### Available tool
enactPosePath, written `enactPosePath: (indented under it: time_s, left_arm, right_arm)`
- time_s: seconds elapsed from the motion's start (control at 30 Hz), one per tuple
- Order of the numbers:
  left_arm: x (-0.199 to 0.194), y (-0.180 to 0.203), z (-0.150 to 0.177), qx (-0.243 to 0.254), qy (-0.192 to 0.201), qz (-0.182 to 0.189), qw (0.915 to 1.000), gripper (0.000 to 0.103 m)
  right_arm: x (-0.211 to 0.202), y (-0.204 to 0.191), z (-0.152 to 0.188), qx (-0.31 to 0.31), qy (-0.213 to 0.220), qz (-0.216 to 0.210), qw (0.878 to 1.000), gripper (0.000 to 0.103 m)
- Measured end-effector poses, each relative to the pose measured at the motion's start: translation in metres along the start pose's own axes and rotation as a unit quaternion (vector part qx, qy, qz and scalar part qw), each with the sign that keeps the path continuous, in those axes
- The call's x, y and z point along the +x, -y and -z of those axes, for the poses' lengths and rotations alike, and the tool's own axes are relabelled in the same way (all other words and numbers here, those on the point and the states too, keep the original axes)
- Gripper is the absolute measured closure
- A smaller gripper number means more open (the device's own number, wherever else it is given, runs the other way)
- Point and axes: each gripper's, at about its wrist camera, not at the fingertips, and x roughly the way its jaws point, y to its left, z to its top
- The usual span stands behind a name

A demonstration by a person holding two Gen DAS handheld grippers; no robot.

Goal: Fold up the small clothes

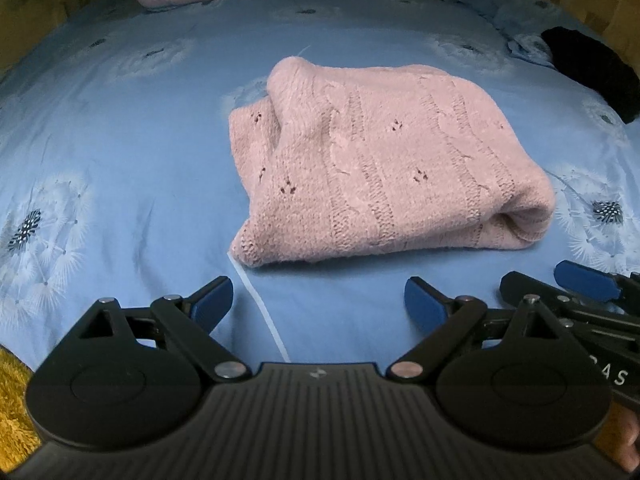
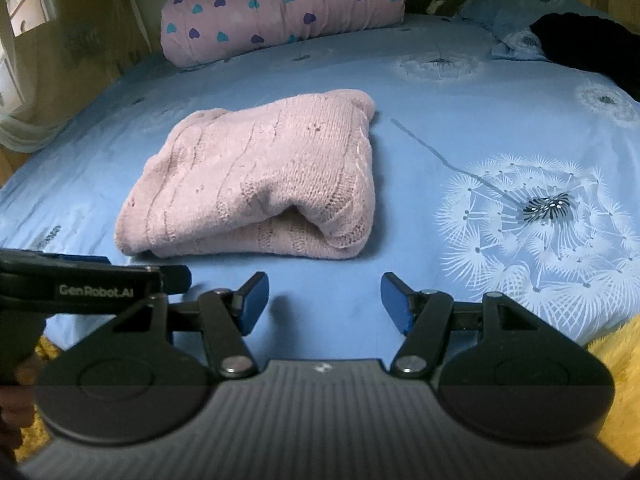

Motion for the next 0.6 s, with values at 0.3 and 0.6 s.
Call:
enactPosePath:
  time_s: [0.3,0.6]
  left_arm:
    - [-0.0024,0.0039,0.0034,0.011,0.010,-0.006,0.9999,0.008]
    - [-0.0025,0.0039,0.0044,0.010,0.010,-0.004,0.9999,0.008]
  right_arm:
    - [-0.0004,0.0001,0.0002,0.001,0.000,0.000,1.000,0.039]
    - [0.0005,0.0009,0.0002,0.002,-0.001,-0.001,1.000,0.039]
